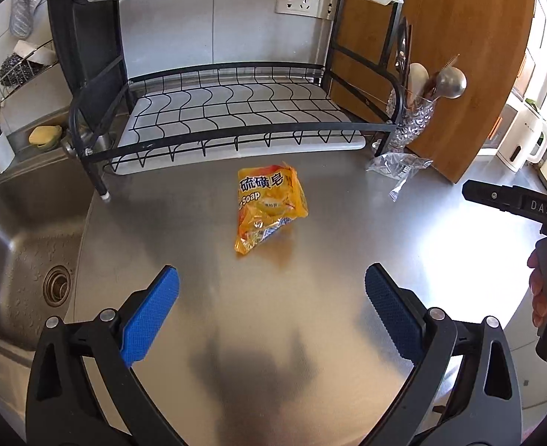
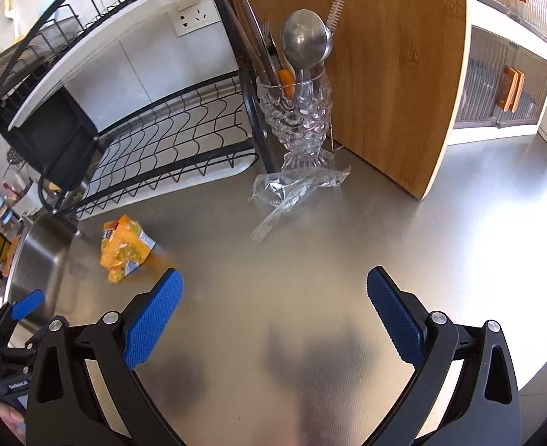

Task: Collect trash
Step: 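Raise both open tools to the soap packet and plastic wrapper, then grasp the yellow soap packet with left tool while right tool grasps the clear wrapper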

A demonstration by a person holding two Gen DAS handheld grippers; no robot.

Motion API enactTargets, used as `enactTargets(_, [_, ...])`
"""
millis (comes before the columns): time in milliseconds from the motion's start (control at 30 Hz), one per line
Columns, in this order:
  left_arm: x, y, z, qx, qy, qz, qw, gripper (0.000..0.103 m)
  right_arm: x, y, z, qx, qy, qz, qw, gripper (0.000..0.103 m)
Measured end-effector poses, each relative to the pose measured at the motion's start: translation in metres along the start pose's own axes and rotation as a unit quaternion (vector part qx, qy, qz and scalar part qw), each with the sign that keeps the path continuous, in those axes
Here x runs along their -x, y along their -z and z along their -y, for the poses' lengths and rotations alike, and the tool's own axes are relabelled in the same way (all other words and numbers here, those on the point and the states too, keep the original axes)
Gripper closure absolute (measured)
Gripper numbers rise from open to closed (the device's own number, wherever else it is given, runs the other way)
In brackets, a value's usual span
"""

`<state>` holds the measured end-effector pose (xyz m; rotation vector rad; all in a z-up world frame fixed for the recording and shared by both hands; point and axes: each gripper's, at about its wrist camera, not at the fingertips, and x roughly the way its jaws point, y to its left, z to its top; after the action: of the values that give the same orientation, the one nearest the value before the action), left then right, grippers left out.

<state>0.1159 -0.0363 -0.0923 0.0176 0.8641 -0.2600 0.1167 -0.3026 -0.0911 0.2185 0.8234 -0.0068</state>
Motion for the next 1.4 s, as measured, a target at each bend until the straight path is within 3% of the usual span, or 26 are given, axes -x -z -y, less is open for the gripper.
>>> enactTargets(400, [-0.059,-0.038,-0.008,0.028,-0.004,-0.006,0.9996,0.008,-0.077,-0.027,0.005,-0.033,0.02,-0.011,0.999,0.006])
enactTargets(767, [-0.092,-0.049,-0.006,0.006,-0.031,-0.015,0.9994,0.008,-0.109,-0.031,0.01,-0.047,0.044,-0.003,0.998,0.008])
enactTargets(933, [-0.098,-0.049,-0.005,-0.007,-0.032,-0.022,0.9992,0.008,-0.119,-0.031,0.005,-0.034,0.042,-0.015,0.998,0.018])
enactTargets(1067, [-0.101,-0.048,-0.006,-0.007,-0.018,-0.031,0.9993,0.018,-0.12,-0.032,0.0,-0.02,0.048,-0.014,0.999,0.034])
enactTargets(1133, [-0.103,-0.046,-0.006,-0.01,-0.015,-0.038,0.9991,0.03,-0.121,-0.033,-0.001,-0.016,0.052,-0.014,0.998,0.053])
enactTargets(1200, [-0.105,-0.045,-0.006,-0.007,-0.009,-0.045,0.9989,0.042,-0.12,-0.033,-0.001,-0.012,0.05,-0.017,0.999,0.064])
enactTargets(1233, [-0.105,-0.044,-0.006,-0.006,-0.007,-0.046,0.9989,0.043,-0.12,-0.033,-0.002,-0.009,0.049,-0.018,0.999,0.072])
enactTargets(1367, [-0.102,-0.042,-0.004,-0.012,-0.004,-0.044,0.999,0.056,-0.117,-0.029,-0.001,-0.001,0.048,-0.02,0.999,0.09])
enactTargets(1400, [-0.102,-0.041,-0.003,-0.013,-0.002,-0.044,0.999,0.065,-0.116,-0.027,-0.001,0.0,0.045,-0.021,0.999,0.093])
